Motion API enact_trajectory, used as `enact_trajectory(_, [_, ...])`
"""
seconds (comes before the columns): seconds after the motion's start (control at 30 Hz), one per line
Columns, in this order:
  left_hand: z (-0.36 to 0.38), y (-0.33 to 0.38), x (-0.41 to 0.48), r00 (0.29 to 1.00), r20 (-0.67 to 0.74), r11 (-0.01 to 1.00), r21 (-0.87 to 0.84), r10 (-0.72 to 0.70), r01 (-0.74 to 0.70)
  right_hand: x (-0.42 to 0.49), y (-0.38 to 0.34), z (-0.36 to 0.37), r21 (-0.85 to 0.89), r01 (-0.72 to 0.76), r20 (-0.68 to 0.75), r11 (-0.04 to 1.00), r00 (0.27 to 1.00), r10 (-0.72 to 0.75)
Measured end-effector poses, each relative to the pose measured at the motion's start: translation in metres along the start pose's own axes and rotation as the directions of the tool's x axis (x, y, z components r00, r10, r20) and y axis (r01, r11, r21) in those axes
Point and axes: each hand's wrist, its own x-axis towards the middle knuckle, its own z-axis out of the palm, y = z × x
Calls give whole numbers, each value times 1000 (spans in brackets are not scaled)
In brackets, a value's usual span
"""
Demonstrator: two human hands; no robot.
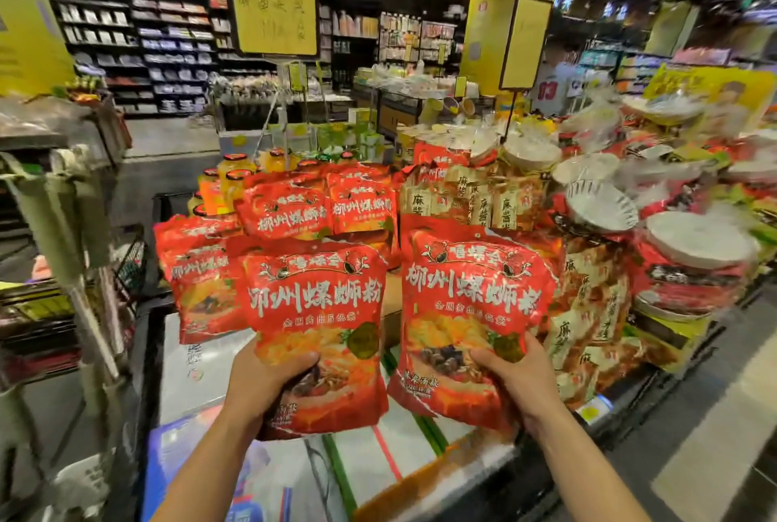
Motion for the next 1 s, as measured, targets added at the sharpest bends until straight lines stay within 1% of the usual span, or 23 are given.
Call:
enact_trajectory(0.2, [26,-3,66,1000,-14,1000,4,25,-25,73,-12,10,10,27,39,1000,999,-27])
enact_trajectory(0.37, [23,-10,107,999,-51,1000,-15,-13,13,138,-11,39,10,-24,113,1000,993,23])
enact_trajectory(0.57, [29,-13,147,983,-171,998,-3,-66,67,220,-7,88,-24,-19,277,1000,961,25])
enact_trajectory(0.63, [31,-18,162,975,-201,995,-15,-96,95,250,-1,105,-69,-31,324,997,945,52])
enact_trajectory(0.7, [36,-19,175,950,-285,992,-34,-130,125,276,6,119,-107,-58,387,993,917,96])
enact_trajectory(0.77, [40,-21,190,937,-320,990,-13,-139,142,301,13,134,-125,-54,411,991,906,102])
enact_trajectory(0.83, [41,-25,206,925,-351,985,34,-144,167,321,16,149,-111,-97,411,989,902,135])
enact_trajectory(0.9, [39,-34,224,923,-353,982,50,-152,181,342,18,161,-99,-172,424,980,884,198])
enact_trajectory(1.0, [36,-50,252,917,-353,973,69,-185,222,371,24,174,-94,-219,419,971,876,238])
